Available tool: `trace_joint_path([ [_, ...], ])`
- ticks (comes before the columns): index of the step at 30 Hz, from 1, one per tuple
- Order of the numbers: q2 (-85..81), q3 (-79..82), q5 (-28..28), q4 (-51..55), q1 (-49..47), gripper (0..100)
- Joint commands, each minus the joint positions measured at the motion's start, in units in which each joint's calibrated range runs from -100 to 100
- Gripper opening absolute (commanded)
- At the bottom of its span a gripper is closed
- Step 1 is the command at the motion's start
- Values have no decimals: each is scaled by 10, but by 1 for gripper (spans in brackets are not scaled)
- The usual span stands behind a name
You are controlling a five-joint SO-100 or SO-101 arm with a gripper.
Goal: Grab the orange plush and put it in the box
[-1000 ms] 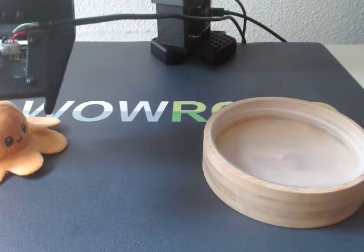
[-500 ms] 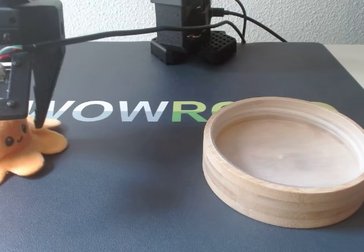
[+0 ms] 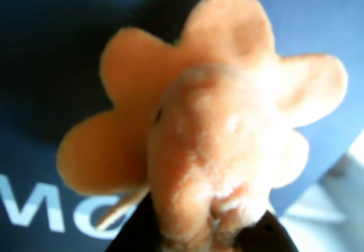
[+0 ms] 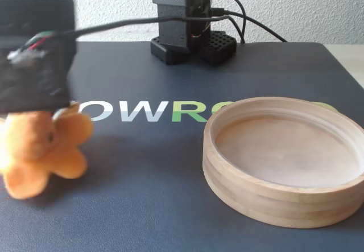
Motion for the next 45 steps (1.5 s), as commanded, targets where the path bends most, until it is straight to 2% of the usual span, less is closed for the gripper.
trace_joint_path([
  [1,-106,-25,27,0,-34,1],
  [7,-222,-21,23,58,-114,1],
  [11,-275,-20,-35,126,-196,1],
  [17,-293,-14,-67,137,-271,1],
  [22,-293,20,-105,127,-316,1],
  [33,-293,151,-157,-30,-394,1],
  [45,-293,158,-170,-33,-411,1],
])
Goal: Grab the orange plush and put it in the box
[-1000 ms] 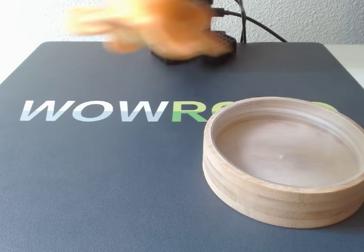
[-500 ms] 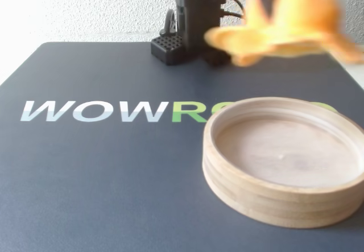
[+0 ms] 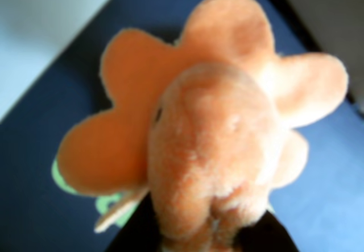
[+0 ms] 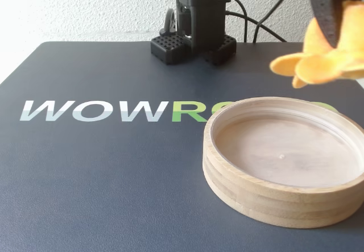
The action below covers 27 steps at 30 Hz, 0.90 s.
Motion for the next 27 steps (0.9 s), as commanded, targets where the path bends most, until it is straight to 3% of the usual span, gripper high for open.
trace_joint_path([
  [1,-21,-2,1,0,10,1],
  [9,-21,17,4,-5,32,2],
  [19,-21,17,0,-5,31,31],
  [27,-22,14,0,1,34,34],
])
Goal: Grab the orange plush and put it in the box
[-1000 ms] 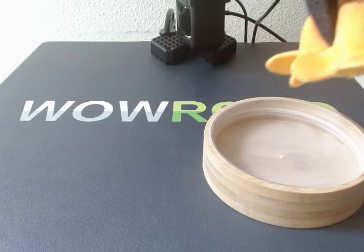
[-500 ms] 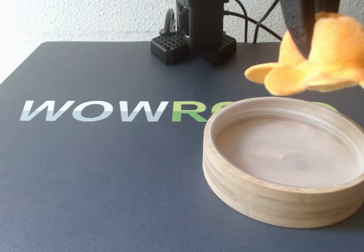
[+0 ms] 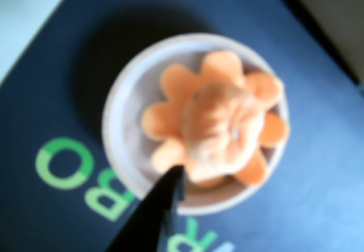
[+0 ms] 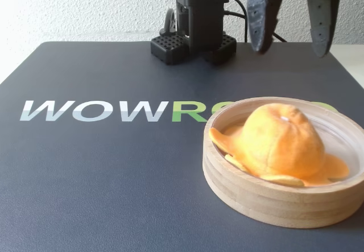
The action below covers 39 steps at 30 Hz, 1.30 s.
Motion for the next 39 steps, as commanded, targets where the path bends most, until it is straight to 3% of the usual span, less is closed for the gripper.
trace_joint_path([
  [1,-23,-7,1,2,9,34],
  [5,-52,-5,3,26,37,34],
  [13,-95,-4,97,59,136,33],
  [19,-95,-4,143,55,179,10],
  [23,-96,-7,157,55,197,1],
  [27,-96,-10,172,54,210,1],
  [33,-96,-4,248,26,212,1],
  [39,-98,-14,276,19,163,1],
])
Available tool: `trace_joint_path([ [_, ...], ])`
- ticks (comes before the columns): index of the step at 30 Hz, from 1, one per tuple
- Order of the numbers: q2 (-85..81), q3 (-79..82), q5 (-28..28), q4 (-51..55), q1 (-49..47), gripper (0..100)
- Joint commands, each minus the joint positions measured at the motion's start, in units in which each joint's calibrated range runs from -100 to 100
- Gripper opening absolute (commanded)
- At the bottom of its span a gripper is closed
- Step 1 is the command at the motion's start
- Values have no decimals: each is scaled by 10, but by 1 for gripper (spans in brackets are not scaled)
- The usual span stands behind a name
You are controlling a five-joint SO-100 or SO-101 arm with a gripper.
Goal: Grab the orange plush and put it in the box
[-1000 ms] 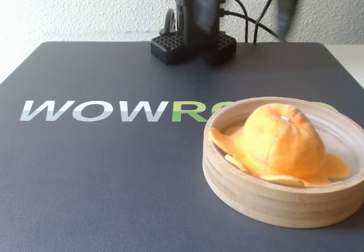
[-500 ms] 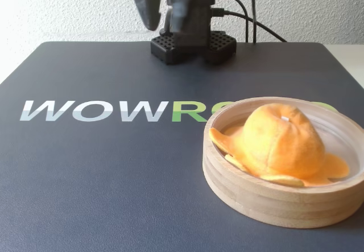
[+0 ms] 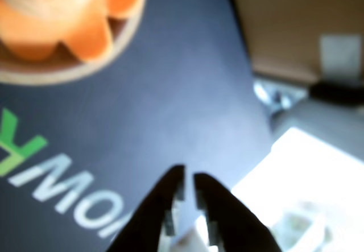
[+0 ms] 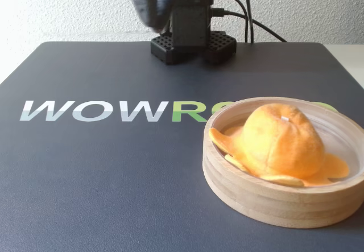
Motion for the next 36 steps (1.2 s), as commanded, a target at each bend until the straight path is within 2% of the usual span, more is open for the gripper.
trace_joint_path([
  [1,-26,-17,7,-8,-34,1],
  [3,-32,-12,-17,-23,-36,1],
  [6,-34,-7,-90,-27,-25,1],
  [10,-32,-7,-204,12,-2,1],
  [15,-28,-6,-293,59,-6,1],
  [36,-37,25,-307,38,-4,1],
])
